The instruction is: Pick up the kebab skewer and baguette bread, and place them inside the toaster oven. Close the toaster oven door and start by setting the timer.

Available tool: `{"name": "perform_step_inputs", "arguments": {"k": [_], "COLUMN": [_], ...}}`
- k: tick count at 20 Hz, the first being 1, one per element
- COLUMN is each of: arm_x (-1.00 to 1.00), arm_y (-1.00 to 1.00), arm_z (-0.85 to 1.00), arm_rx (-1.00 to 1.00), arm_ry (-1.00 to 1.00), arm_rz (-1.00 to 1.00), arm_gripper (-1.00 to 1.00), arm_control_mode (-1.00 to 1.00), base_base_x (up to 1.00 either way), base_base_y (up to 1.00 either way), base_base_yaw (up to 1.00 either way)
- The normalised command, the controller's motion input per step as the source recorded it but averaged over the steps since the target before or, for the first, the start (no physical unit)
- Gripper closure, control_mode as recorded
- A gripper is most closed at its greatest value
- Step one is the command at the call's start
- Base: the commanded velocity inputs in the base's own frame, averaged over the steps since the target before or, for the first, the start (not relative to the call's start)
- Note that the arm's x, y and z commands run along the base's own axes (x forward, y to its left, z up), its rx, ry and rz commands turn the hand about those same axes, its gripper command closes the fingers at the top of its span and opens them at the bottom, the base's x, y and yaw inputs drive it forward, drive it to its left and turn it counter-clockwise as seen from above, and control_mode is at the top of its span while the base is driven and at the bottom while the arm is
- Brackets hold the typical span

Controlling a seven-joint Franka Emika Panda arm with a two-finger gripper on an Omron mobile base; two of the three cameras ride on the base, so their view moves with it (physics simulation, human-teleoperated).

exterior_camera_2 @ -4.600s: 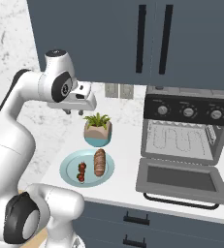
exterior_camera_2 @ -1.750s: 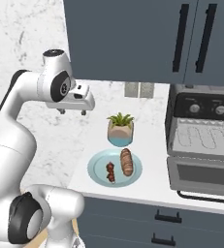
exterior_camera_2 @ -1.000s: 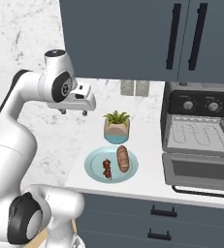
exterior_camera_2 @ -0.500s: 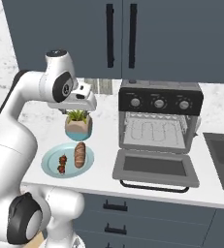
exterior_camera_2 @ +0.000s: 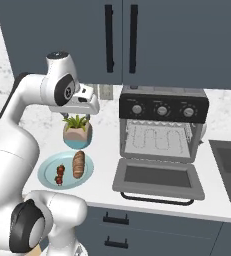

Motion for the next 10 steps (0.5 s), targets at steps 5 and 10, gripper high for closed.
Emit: {"name": "perform_step_inputs", "arguments": {"k": [5, 10], "arm_x": [0.0, 0.0], "arm_y": [0.0, 0.0], "arm_z": [0.0, 0.0], "arm_rx": [0.0, 0.0], "arm_ry": [0.0, 0.0], "arm_rz": [0.0, 0.0], "arm_gripper": [-1.0, -1.0], "arm_control_mode": [1.0, 1.0], "base_base_x": [0.34, 0.0], "base_base_y": [-0.01, 0.0], "base_base_yaw": [0.0, 0.0]}}
